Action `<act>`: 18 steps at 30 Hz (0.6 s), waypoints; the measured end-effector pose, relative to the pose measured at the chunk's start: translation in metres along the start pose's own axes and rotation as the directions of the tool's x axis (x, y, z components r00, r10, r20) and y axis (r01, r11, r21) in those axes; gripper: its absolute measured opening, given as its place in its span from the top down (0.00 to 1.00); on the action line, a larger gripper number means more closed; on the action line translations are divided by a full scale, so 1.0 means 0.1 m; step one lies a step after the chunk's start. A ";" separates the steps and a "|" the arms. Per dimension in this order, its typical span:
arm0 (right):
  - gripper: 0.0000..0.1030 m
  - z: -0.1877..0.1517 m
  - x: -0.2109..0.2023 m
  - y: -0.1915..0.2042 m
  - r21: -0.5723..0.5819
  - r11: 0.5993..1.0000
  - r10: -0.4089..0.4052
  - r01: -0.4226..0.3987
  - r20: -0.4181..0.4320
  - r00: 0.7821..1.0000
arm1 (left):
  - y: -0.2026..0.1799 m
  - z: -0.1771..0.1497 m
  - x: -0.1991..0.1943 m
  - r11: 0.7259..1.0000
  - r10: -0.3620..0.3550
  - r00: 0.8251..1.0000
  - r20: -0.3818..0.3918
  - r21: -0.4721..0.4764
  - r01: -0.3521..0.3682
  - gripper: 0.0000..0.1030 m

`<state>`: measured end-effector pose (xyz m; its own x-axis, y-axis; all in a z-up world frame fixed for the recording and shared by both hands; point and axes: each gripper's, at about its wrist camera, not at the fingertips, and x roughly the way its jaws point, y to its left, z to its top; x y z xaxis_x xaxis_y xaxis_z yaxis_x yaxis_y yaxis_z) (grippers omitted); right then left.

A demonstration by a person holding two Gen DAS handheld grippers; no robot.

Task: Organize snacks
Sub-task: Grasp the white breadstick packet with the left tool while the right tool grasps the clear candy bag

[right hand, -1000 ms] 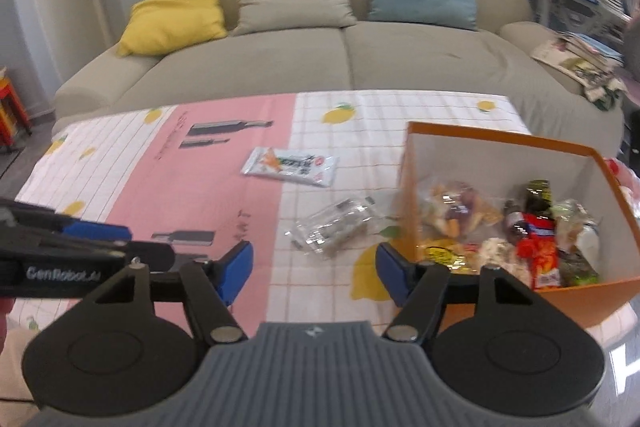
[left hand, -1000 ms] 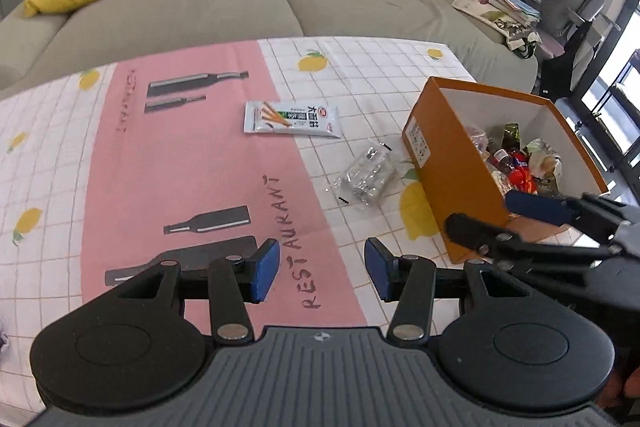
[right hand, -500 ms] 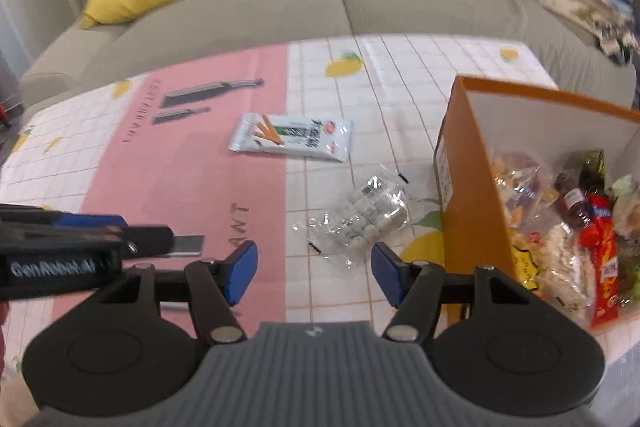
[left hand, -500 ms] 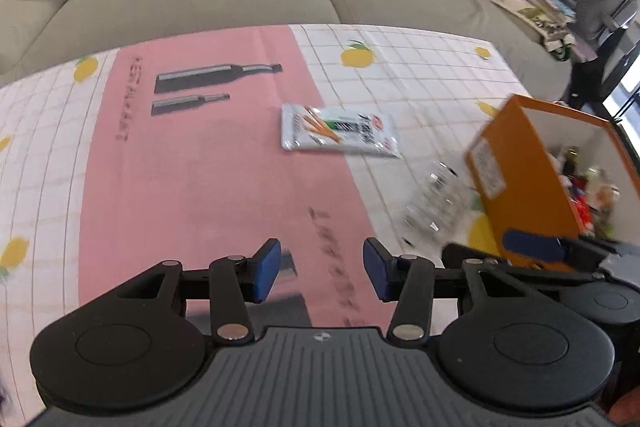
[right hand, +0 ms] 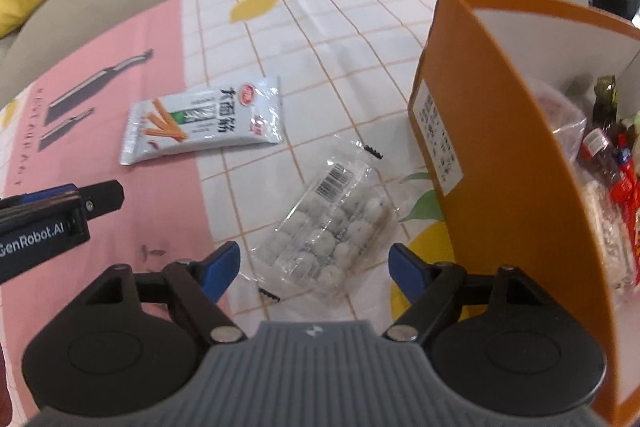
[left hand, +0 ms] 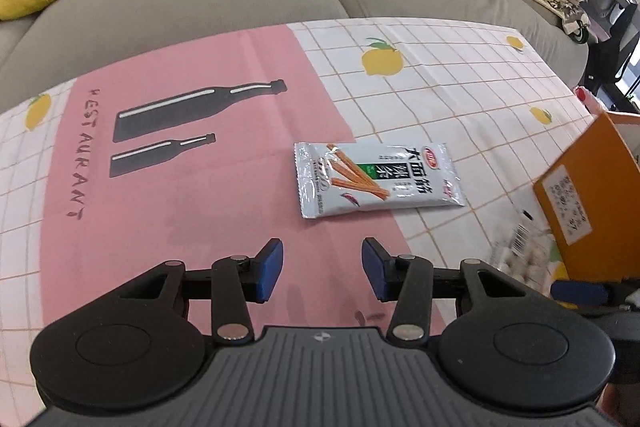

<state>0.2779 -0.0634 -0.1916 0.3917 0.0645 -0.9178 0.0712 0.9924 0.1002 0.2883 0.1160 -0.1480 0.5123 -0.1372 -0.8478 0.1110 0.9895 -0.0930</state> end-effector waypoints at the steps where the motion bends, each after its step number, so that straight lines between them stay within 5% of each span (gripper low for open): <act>1: 0.23 0.01 0.04 0.00 0.007 1.000 -0.001 0.001 -0.011 1.000 | 0.02 0.01 0.02 1.000 -0.005 1.000 0.004 0.002 0.005 0.47; 4: 0.23 0.02 0.14 0.00 0.018 1.000 0.023 -0.023 -0.030 0.999 | 0.03 0.06 0.08 0.999 -0.009 1.000 0.010 0.033 0.008 0.47; 11: 0.49 0.19 0.19 0.16 -0.109 0.991 0.087 -0.082 0.042 0.995 | 0.10 0.21 0.21 0.999 -0.018 1.000 0.008 0.043 0.017 0.46; 15: 0.53 0.31 0.24 0.19 -0.167 0.978 0.135 -0.126 0.041 0.990 | 0.10 0.30 0.27 0.998 -0.044 0.999 0.016 0.041 0.043 0.44; 18: 0.53 0.37 0.27 0.18 -0.211 0.968 0.151 -0.139 0.042 0.988 | 0.05 0.39 0.30 0.991 -0.049 0.998 0.034 0.127 0.044 0.31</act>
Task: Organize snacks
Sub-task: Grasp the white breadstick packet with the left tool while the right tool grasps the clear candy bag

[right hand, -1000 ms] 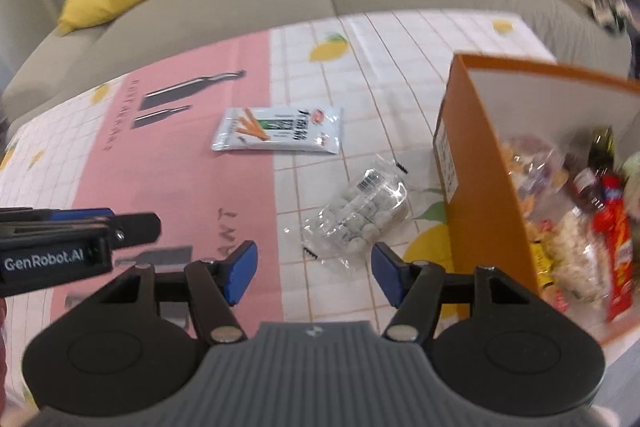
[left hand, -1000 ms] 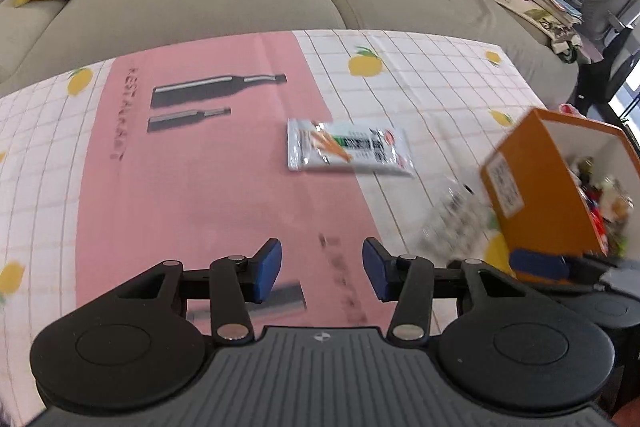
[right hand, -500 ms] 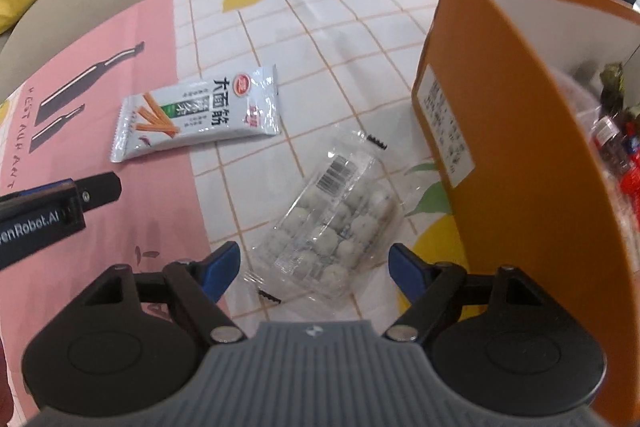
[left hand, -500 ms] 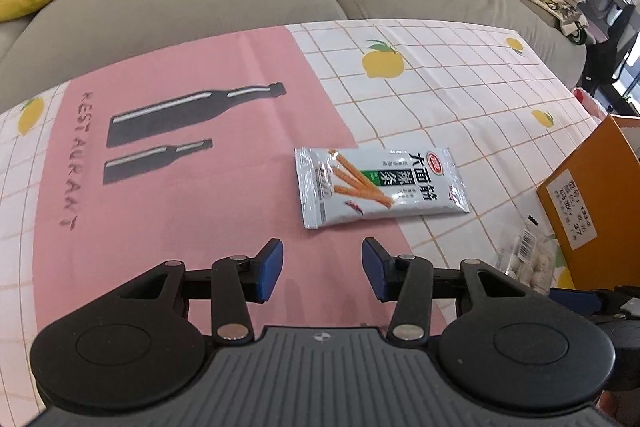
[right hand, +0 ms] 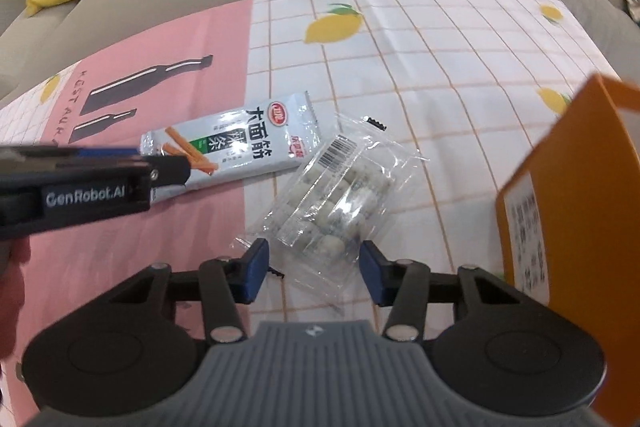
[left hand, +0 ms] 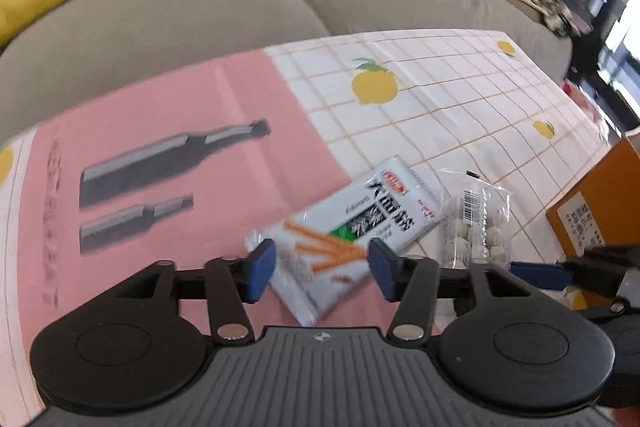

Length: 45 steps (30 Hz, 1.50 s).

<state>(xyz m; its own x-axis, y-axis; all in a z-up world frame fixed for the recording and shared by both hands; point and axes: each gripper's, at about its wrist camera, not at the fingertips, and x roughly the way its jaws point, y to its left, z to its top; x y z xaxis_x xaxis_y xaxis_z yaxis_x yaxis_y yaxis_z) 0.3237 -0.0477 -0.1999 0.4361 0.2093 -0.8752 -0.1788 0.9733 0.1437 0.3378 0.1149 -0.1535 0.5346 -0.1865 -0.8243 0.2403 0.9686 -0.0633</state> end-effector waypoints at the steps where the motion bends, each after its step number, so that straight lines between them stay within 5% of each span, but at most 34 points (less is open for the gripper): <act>1: 0.53 0.02 0.01 -0.01 -0.011 1.000 0.003 -0.003 0.001 1.000 | -0.01 0.03 0.02 1.000 -0.002 1.000 -0.001 0.030 0.002 0.29; 13: 0.52 0.21 0.09 -0.12 -0.057 0.998 0.028 -0.029 -0.021 0.999 | -0.16 0.09 0.32 0.958 -0.040 0.994 -0.097 0.278 0.066 0.19; 17: 0.42 0.22 0.11 -0.13 -0.076 0.997 0.021 -0.024 -0.032 0.999 | -0.21 0.10 0.36 0.947 -0.034 0.995 -0.096 0.315 0.063 0.16; 22: 0.55 0.21 0.11 -0.15 -0.096 0.995 0.035 -0.036 -0.006 0.999 | -0.17 0.10 0.33 0.981 -0.007 0.990 -0.142 0.192 0.034 0.28; 24: 0.83 0.18 0.09 -0.13 -0.123 0.992 0.035 -0.034 0.003 0.999 | -0.17 0.04 0.29 0.996 0.038 0.987 -0.159 0.092 -0.023 0.30; 26: 0.96 0.11 0.06 -0.08 -0.163 0.986 0.045 -0.044 0.005 0.999 | -0.19 -0.06 0.23 0.997 0.078 0.983 -0.167 0.006 -0.079 0.31; 33: 1.00 -0.20 -0.13 -0.04 -0.238 0.967 0.092 -0.090 -0.004 0.996 | -0.25 -0.45 -0.05 0.945 0.191 0.966 -0.174 -0.234 -0.229 0.36; 36: 0.87 -0.19 -0.21 -0.12 -0.166 0.984 0.079 -0.071 0.041 0.996 | -0.19 -0.52 -0.11 0.922 0.200 0.964 -0.175 -0.300 -0.246 0.36; 39: 0.50 -0.07 -0.26 -0.18 -0.054 0.995 0.088 -0.084 0.075 0.993 | -0.14 -0.51 -0.10 0.910 0.210 0.961 -0.180 -0.324 -0.260 0.37; 45: 0.36 0.25 -0.11 -0.10 0.116 0.993 -0.021 0.011 0.086 0.996 | -0.05 -0.43 -0.06 0.895 0.233 0.953 -0.192 -0.340 -0.287 0.37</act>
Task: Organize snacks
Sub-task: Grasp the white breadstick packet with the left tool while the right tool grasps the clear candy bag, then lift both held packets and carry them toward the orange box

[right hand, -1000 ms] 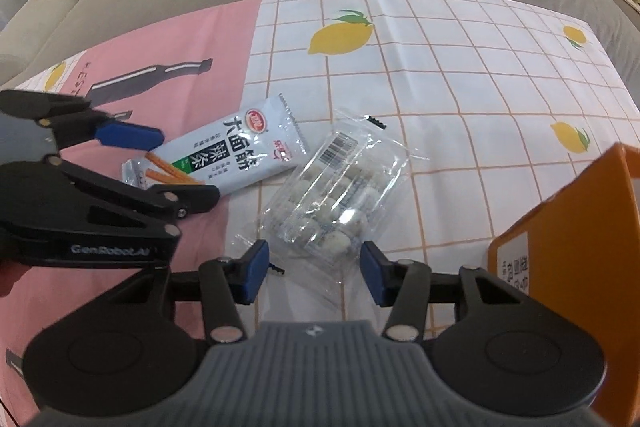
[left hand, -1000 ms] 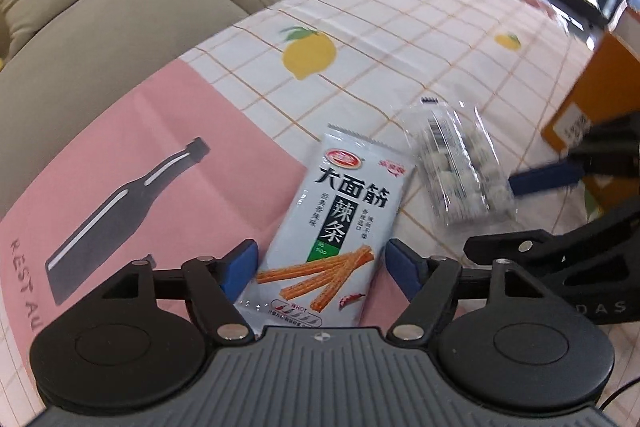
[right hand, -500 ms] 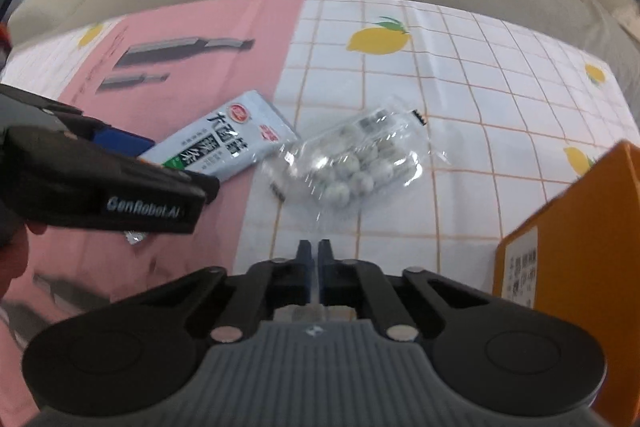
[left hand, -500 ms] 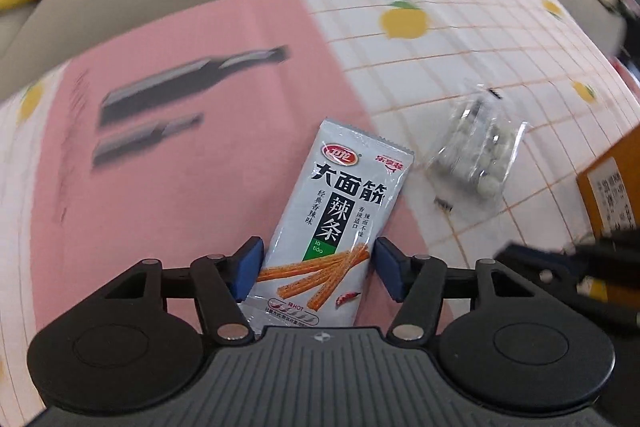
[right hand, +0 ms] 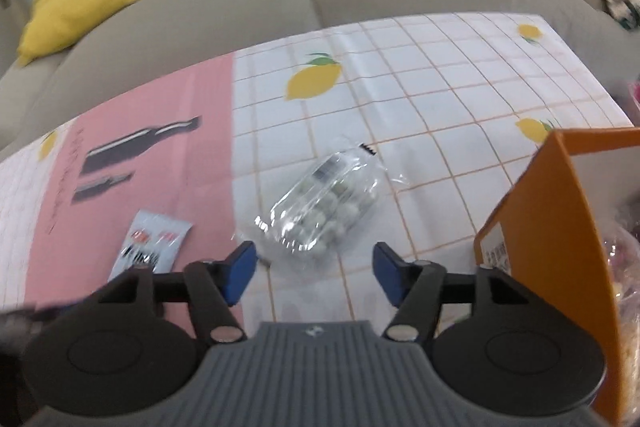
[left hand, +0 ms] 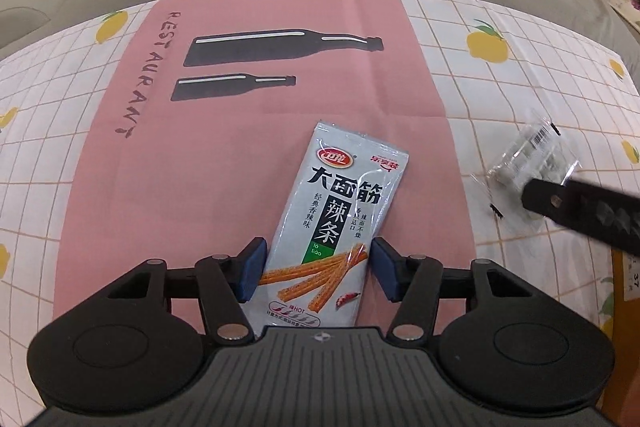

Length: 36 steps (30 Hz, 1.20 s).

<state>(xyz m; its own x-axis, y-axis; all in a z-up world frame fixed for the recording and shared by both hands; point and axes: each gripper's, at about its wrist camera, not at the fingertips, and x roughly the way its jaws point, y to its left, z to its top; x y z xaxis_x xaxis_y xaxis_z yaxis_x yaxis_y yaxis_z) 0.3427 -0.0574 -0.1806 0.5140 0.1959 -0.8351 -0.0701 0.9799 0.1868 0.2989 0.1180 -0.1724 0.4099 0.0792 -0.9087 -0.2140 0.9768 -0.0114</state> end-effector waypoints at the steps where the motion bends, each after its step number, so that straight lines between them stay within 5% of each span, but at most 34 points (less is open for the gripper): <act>1: 0.36 0.04 0.07 0.02 0.021 1.000 -0.018 0.018 -0.012 1.000 | 0.00 0.00 0.01 1.000 0.001 1.000 0.001 0.000 -0.001 0.37; 8: 0.26 0.19 0.36 0.15 0.086 0.990 -0.107 0.110 -0.043 0.993 | 0.00 0.05 0.03 1.000 0.003 1.000 0.008 0.011 -0.003 0.37; 17: 0.33 0.13 0.46 0.25 -0.021 0.989 -0.147 0.146 -0.030 0.989 | 0.01 0.02 0.02 1.000 -0.002 1.000 0.012 0.019 0.002 0.37; 23: 0.38 -0.10 0.27 0.21 -0.177 0.984 -0.038 0.028 -0.054 0.998 | 0.01 -0.14 -0.07 1.000 -0.018 1.000 -0.017 0.022 0.019 0.37; 28: 0.38 -0.53 -0.04 0.14 -0.358 0.929 0.060 -0.095 -0.109 0.992 | 0.04 -0.40 -0.21 1.000 -0.029 0.998 -0.051 -0.007 0.028 0.37; 36: 0.38 -1.15 -0.47 0.05 -0.490 0.850 0.127 -0.194 -0.167 0.978 | -0.06 -0.87 -0.42 0.998 0.005 0.994 -0.114 -0.062 -0.012 0.37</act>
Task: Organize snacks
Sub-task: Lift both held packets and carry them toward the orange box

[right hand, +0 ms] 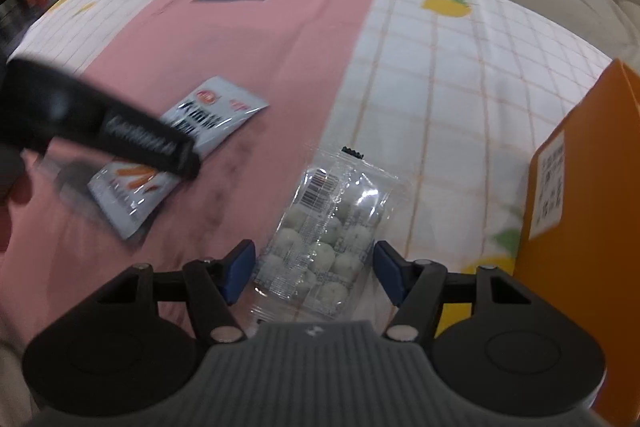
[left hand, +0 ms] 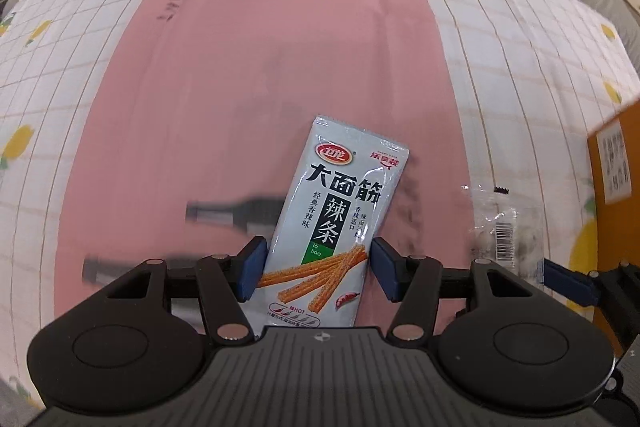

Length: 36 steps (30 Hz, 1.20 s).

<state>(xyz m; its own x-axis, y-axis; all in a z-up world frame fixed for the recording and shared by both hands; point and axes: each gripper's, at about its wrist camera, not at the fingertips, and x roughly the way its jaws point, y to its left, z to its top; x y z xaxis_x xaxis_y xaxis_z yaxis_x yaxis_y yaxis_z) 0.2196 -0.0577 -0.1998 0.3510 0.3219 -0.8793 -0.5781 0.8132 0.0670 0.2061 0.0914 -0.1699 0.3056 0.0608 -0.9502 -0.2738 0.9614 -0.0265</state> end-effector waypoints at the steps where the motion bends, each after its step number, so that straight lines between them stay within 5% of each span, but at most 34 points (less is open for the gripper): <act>1: 0.38 -0.06 -0.02 0.02 -0.021 1.000 0.005 -0.005 0.003 1.000 | -0.01 -0.06 -0.02 1.000 -0.003 1.000 -0.001 0.001 0.003 0.36; 7: 0.34 -0.30 -0.15 0.08 -0.022 1.000 -0.008 0.008 0.022 1.000 | -0.02 -0.22 -0.08 0.998 -0.031 0.999 0.044 0.046 0.029 0.29; 11: 0.13 -0.39 -0.30 0.08 0.073 0.996 -0.065 0.057 0.117 0.991 | 0.09 -0.32 -0.13 0.996 -0.090 0.988 0.128 0.036 0.087 0.24; 15: 0.13 -0.43 -0.32 0.11 0.140 0.981 -0.160 0.137 0.167 0.973 | 0.16 -0.41 -0.14 0.993 -0.115 0.978 0.172 0.024 0.113 0.22; 19: 0.13 -0.39 -0.20 0.09 0.180 0.968 -0.195 0.173 0.114 0.974 | 0.07 -0.45 -0.11 0.990 -0.122 0.972 0.199 0.087 0.107 0.20; 24: 0.23 -0.41 -0.14 -0.02 0.284 0.955 -0.123 0.087 0.110 0.986 | -0.03 -0.47 -0.06 0.986 -0.086 0.970 0.227 0.160 0.051 0.18; 29: 0.28 -0.42 -0.12 0.09 0.279 0.954 -0.152 0.112 0.127 0.980 | -0.06 -0.49 -0.02 0.976 -0.081 0.962 0.259 0.219 0.023 0.19; 33: 0.44 -0.44 -0.12 0.20 0.227 0.965 -0.169 0.132 0.154 0.973 | -0.09 -0.50 -0.04 0.973 -0.098 0.956 0.278 0.228 0.034 0.42; 36: 0.46 -0.45 -0.13 0.20 0.226 0.965 -0.169 0.129 0.164 0.972 | -0.13 -0.50 -0.05 0.974 -0.089 0.955 0.283 0.227 0.024 0.46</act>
<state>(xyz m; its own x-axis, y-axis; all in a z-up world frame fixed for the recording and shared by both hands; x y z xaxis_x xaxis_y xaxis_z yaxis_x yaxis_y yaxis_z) 0.1704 -0.0669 -0.2080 0.5593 0.2551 -0.7887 -0.3459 0.9365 0.0576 0.1621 0.0652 -0.1801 0.5742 0.0485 -0.8173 -0.0526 0.9984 0.0223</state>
